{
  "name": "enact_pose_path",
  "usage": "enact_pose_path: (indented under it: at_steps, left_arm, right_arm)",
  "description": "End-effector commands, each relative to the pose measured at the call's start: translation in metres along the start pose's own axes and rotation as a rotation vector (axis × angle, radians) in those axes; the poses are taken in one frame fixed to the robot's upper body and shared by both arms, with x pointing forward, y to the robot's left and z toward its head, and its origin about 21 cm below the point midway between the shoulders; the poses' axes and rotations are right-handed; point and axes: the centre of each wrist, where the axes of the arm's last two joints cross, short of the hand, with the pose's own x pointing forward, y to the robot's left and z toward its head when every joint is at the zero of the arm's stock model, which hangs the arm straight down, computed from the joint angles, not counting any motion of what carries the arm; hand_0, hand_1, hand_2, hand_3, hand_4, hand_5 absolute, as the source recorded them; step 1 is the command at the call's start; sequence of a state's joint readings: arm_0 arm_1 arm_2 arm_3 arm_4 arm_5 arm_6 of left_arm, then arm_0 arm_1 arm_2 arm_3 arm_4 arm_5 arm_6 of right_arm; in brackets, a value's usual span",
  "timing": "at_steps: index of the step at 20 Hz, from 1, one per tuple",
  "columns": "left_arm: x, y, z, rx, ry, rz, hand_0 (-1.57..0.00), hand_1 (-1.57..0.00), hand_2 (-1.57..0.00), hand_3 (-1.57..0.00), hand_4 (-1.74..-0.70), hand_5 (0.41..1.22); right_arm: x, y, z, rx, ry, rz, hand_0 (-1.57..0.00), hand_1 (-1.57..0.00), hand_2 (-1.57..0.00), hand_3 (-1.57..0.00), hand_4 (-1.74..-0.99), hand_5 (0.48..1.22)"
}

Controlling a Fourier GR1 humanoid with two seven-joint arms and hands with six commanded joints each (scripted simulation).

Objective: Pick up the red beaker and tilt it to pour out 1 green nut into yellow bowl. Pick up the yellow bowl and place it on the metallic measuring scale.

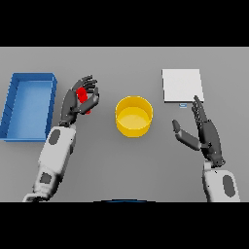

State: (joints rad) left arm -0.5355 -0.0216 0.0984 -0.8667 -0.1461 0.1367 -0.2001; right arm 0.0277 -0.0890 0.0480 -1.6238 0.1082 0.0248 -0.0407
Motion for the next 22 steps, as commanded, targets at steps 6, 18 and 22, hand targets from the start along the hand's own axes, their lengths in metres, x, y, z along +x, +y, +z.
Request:
enact_pose_path:
  at_steps: [6,18,22]
  left_arm:
    - [-0.002,-0.007,-0.005,0.009,-0.042,-0.004,-1.31,-1.30,-1.30,-1.15,-1.60,1.107]
    - [0.038,-0.002,-0.011,-0.016,-0.134,-0.067,-1.55,-1.55,-1.55,-1.54,-1.50,1.213]
    - [0.063,0.000,-0.007,-0.052,-0.174,-0.200,-1.56,-1.56,-1.56,-1.56,-1.58,1.181]
  right_arm:
    - [0.002,-0.004,0.000,-0.004,-0.010,0.010,0.00,0.00,0.00,0.00,-1.290,0.651]
    - [0.000,-0.001,0.001,-0.004,-0.020,0.023,0.00,0.00,0.00,0.00,-1.294,0.664]
    - [0.000,0.002,0.001,0.008,-0.042,0.022,0.00,0.00,0.00,0.00,-1.281,0.663]
